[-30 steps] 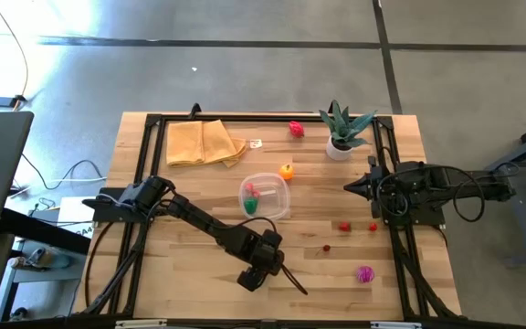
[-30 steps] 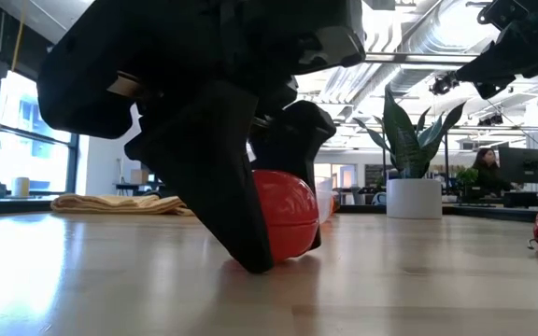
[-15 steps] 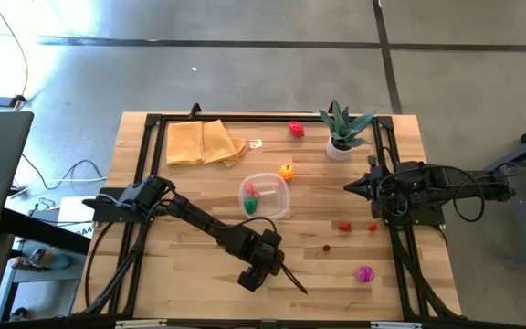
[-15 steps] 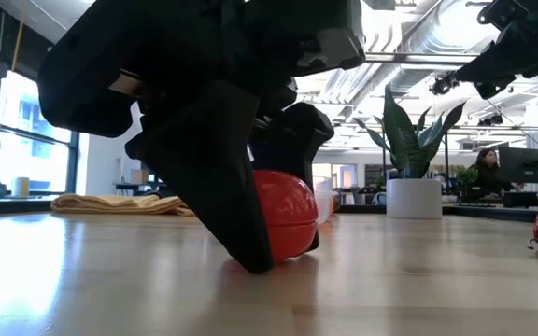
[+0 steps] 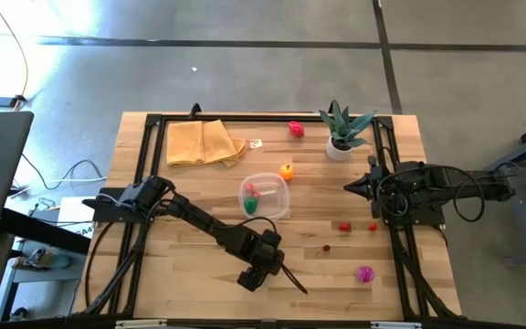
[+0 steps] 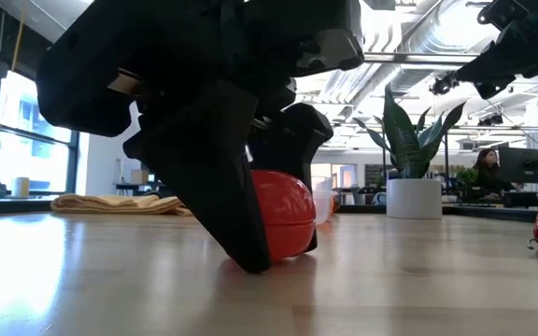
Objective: Pick and placing Produce into tupperware
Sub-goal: Put the orange tomato into the transparent bin
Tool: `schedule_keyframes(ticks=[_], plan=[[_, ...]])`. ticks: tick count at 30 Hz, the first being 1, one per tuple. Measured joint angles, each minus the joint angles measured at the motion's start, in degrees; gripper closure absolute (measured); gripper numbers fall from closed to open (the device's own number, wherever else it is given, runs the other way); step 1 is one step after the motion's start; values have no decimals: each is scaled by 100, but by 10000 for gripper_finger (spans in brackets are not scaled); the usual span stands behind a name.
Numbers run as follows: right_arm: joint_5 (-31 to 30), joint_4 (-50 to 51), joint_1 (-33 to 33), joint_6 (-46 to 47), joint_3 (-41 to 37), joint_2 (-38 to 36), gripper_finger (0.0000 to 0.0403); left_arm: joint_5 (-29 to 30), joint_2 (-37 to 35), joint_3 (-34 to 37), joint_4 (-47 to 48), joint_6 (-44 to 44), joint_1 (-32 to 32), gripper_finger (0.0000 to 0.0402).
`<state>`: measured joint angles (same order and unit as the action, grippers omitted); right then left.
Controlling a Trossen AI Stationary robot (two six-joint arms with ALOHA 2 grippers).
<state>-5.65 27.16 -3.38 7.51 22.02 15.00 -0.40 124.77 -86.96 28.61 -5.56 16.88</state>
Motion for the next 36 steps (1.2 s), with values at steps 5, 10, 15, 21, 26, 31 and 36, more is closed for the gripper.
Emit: schedule_keyframes(ticks=[5, 10, 15, 21, 26, 31, 36], plan=[[0, 0, 0, 0, 0, 0, 402, -2, 0, 0, 3, 0, 2, 154], [1, 0, 0, -2, 0, 0, 402, -2, -25, -1, 26, 0, 2, 161], [0, 0, 0, 0, 0, 0, 402, 111, -15, -423, 667, -70, 7, 134], [0, 0, 0, 0, 0, 0, 402, 707, -26, -1554, 2084, -520, 0, 153], [0, 0, 0, -1, 0, -1, 402, 1204, -31, -2635, 3332, -815, -141, 162], [0, 0, 0, -1, 0, 0, 402, 1313, -39, -3492, 3974, -1156, -504, 137], [1, 0, 0, -1, 0, -1, 402, 1302, -60, -3801, 4351, -1644, -997, 146]])
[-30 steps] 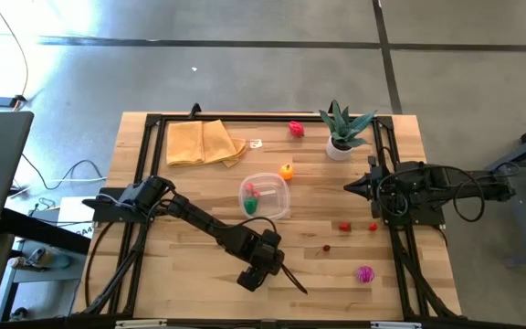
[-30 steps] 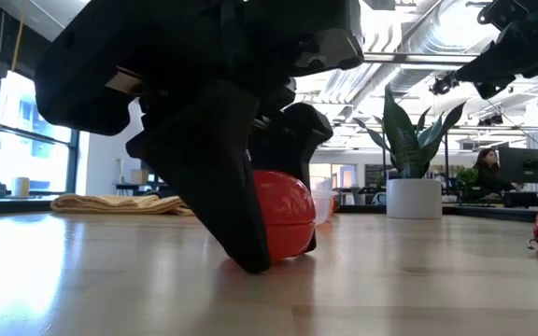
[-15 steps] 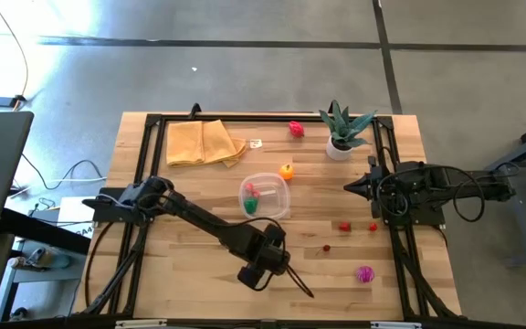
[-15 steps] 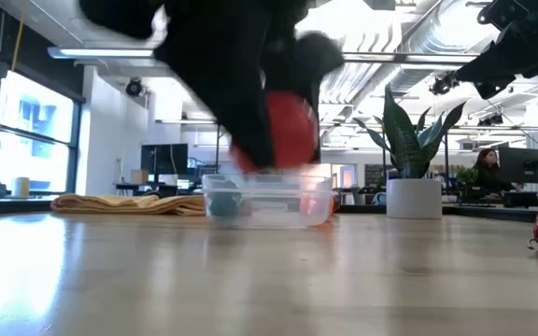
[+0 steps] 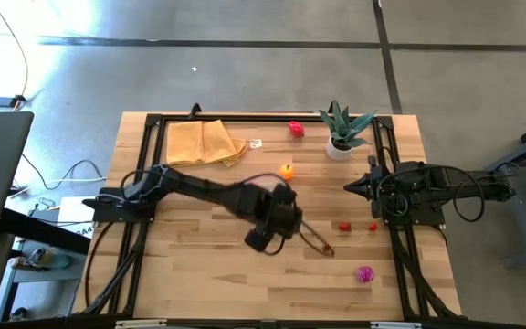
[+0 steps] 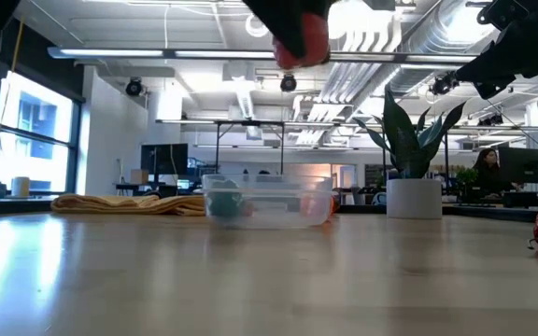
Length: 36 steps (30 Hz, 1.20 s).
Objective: Pick and placing Produce into tupperware
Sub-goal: Put the orange tomato into the transparent bin
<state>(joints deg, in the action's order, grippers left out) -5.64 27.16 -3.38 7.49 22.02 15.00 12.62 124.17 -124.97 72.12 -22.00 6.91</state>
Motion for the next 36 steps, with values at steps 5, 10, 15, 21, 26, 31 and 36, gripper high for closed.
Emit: schedule_keyframes(ticks=[5, 10, 15, 21, 26, 31, 36], plan=[[0, 0, 0, 1, 0, 0, 402, -344, 13, 35, 135, -411, -616, 163], [-1, -2, 0, -1, 0, -1, 402, -842, 47, 370, -306, -800, -1124, 161], [-1, 0, 0, 1, 0, -1, 402, -1073, 47, 892, -741, -1102, -1434, 137], [0, 0, 0, 1, 0, -1, 402, -1116, 47, 1470, -1178, -1227, -1667, 163], [0, 0, 0, 1, 0, -1, 402, -1342, 47, 2010, -1689, -1224, -1789, 156], [1, 0, 0, 1, 0, -1, 402, -1390, 44, 2502, -2060, -1173, -1789, 121], [-1, 0, 0, -1, 0, -1, 402, -1328, 44, 2846, -2271, -1082, -1787, 147]])
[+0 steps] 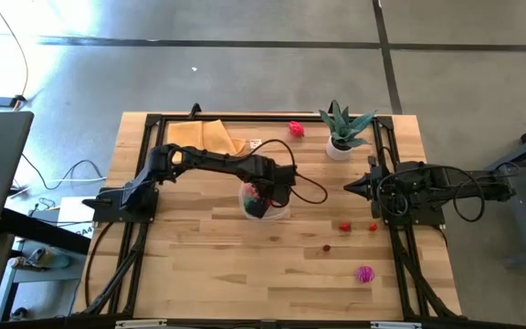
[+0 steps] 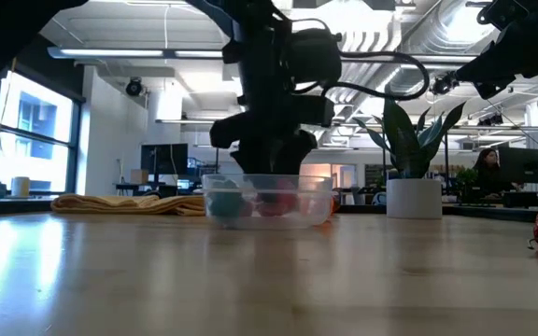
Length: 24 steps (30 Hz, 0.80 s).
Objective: Pick and placing Produce into tupperware
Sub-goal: Put the orange tomato into the transparent bin
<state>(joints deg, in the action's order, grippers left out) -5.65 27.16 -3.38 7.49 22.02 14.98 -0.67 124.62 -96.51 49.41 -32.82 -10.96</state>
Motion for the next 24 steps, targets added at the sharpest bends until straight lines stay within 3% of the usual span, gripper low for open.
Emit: schedule_keyframes(ticks=[5, 13, 24], plan=[[2, 0, 0, 0, 0, 0, 402, 120, -17, 50, -45, 31, 9, 173], [0, 0, 0, 2, 0, 0, 402, 132, -61, 59, -52, 179, 39, 119], [2, 0, 0, 2, 0, 0, 402, 858, -63, 59, -63, 173, 290, 111]])
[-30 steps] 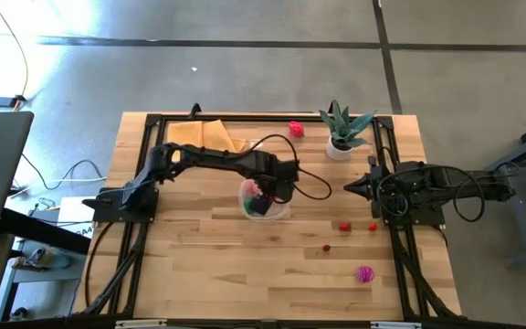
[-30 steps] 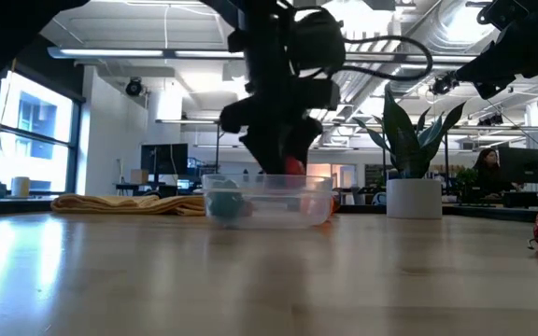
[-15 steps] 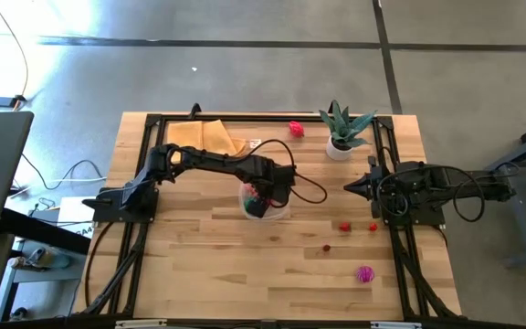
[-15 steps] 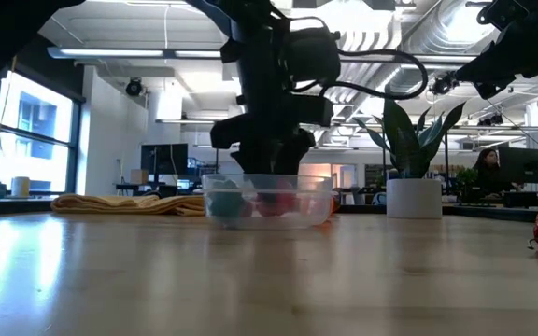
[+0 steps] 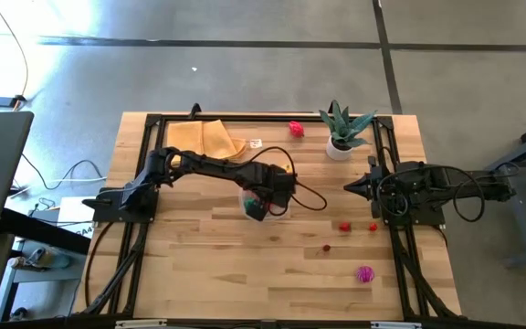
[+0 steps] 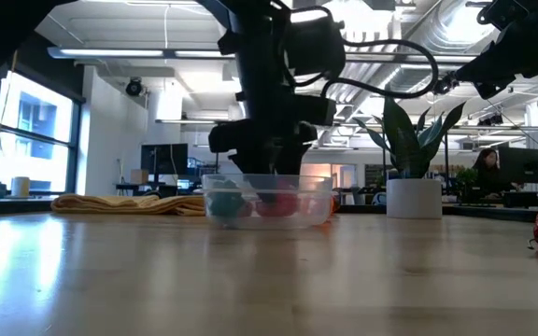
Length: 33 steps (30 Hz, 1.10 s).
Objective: Pick and placing Produce into tupperware
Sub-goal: Put the orange tomato into the transparent bin, then put the orange into the transparent bin
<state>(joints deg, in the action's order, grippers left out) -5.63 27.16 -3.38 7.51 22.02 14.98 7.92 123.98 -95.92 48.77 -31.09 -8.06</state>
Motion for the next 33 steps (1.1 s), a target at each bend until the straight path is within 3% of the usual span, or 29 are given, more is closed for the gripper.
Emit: schedule_keyframes(ticks=[14, 23, 28, 33], plan=[[-2, 0, 0, -2, 0, 0, 402, 294, -4, -533, 516, 106, 127, 110], [-2, 0, 0, -2, 0, 0, 402, 1112, -4, -1761, 1188, -384, 367, 110], [-2, 0, 0, 0, 0, 1, 402, 897, -4, -2348, 1167, -425, -170, 110], [-2, 0, 0, 0, 0, 1, 402, 194, -11, -2615, 840, 353, -765, 110]])
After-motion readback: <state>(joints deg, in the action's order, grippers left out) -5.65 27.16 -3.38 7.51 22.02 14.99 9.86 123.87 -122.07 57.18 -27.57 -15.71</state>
